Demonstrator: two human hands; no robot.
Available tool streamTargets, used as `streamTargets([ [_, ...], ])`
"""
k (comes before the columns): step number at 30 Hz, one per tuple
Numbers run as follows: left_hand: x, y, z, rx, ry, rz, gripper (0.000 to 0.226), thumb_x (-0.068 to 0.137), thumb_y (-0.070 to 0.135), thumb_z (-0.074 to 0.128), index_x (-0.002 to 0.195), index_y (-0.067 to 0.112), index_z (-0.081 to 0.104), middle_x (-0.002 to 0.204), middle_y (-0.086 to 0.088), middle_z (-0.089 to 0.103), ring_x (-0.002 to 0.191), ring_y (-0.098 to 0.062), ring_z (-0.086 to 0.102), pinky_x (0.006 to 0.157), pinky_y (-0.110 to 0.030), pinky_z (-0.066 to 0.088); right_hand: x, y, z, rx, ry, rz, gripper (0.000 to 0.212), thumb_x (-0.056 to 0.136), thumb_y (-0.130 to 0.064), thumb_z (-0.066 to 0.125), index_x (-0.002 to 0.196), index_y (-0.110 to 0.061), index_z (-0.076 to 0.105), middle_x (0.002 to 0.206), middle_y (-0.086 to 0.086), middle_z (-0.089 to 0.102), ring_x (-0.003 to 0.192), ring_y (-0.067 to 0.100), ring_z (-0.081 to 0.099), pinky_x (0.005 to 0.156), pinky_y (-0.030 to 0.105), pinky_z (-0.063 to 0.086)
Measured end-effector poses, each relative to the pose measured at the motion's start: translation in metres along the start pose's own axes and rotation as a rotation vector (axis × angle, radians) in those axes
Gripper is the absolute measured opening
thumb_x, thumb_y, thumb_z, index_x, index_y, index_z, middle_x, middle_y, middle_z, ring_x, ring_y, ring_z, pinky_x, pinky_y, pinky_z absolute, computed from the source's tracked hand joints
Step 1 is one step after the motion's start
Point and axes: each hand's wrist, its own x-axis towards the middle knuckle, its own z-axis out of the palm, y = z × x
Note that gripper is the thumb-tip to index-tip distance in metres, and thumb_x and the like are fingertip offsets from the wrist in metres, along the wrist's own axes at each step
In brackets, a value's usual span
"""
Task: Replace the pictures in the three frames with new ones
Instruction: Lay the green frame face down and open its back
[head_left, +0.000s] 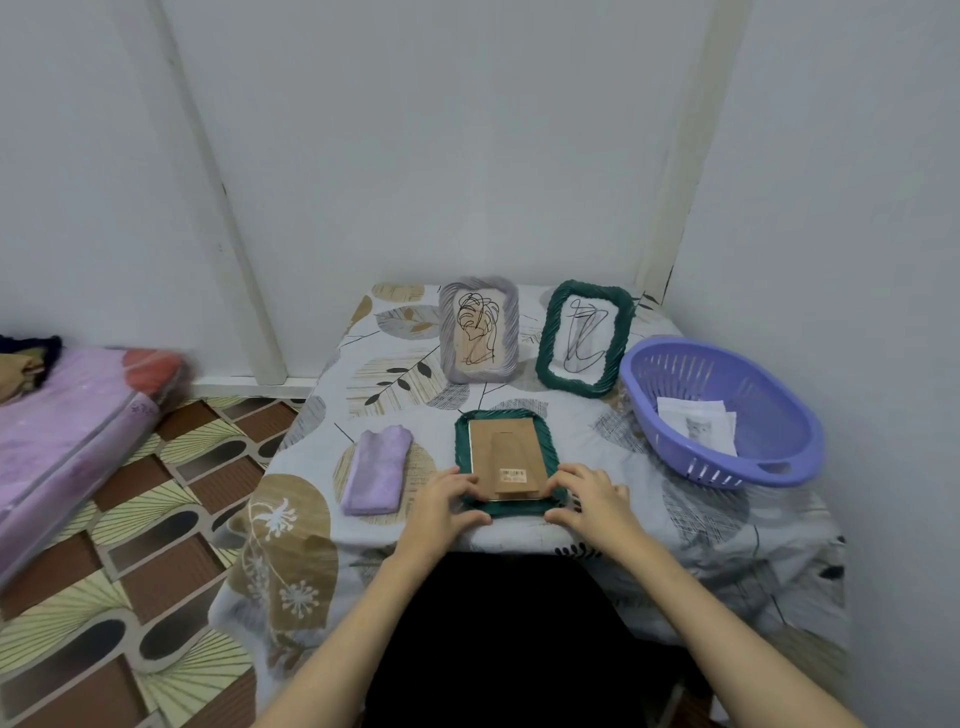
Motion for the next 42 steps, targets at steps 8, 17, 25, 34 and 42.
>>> streamTargets([
  [8, 0.008, 0.014, 0.015, 0.037, -0.083, 0.029, 0.029, 0.064, 0.027, 0.081, 0.087, 0.011, 0.072, 0.117, -0.006, 0.065, 0.12, -0.02, 0.049, 0.098, -0.02, 0.029, -0.004, 0.019, -0.013, -0.042, -0.033, 0.016, 0.022, 0.08, -0.043, 0.063, 0.101, -0.035, 0.059, 0.135, -0.013, 0.043, 0.125, 0.019, 0.035, 0.095, 0.04, 0.026],
  [17, 0.022, 0.045, 0.027, -0.11, -0.057, -0.229, 0.045, 0.083, 0.05, 0.057, 0.089, 0.008, 0.072, 0.131, -0.022, 0.05, 0.128, -0.031, 0.041, 0.109, -0.039, 0.032, 0.014, -0.004, -0.013, 0.307, 0.044, 0.274, 0.039, 0.08, -0.06, 0.054, 0.089, -0.026, 0.07, 0.102, 0.0, 0.065, 0.113, 0.025, 0.048, 0.094, 0.039, 0.038],
  [25, 0.024, 0.049, 0.032, -0.153, 0.053, -0.195, 0.036, 0.066, 0.034, 0.081, 0.091, 0.012, 0.069, 0.14, -0.007, 0.04, 0.135, -0.021, 0.031, 0.107, -0.028, 0.025, 0.014, -0.01, -0.016, 0.657, 0.116, 0.298, 0.014, 0.072, -0.023, 0.076, 0.076, -0.019, 0.063, 0.074, -0.002, 0.06, 0.079, 0.014, 0.053, 0.069, 0.023, 0.039],
  [34, 0.025, 0.054, 0.015, -0.524, 0.132, -0.223, 0.076, 0.061, 0.004, 0.083, 0.126, 0.014, 0.046, 0.115, -0.006, 0.049, 0.087, -0.021, 0.058, 0.074, -0.034, 0.054, 0.017, -0.011, -0.016, 0.742, 0.115, 0.255, 0.019, 0.069, -0.015, 0.079, 0.085, -0.016, 0.068, 0.074, -0.008, 0.06, 0.077, 0.013, 0.056, 0.067, 0.02, 0.044],
  [42, 0.027, 0.017, -0.036, -0.564, 0.102, -0.313, 0.067, 0.066, -0.014, 0.072, 0.127, 0.005, 0.05, 0.121, -0.007, 0.051, 0.08, -0.004, 0.062, 0.059, -0.016, 0.056, 0.032, -0.006, -0.013, 0.524, 0.138, 0.249, 0.032, 0.081, -0.007, 0.062, 0.113, -0.009, 0.062, 0.109, 0.009, 0.062, 0.092, 0.021, 0.057, 0.084, 0.025, 0.044],
])
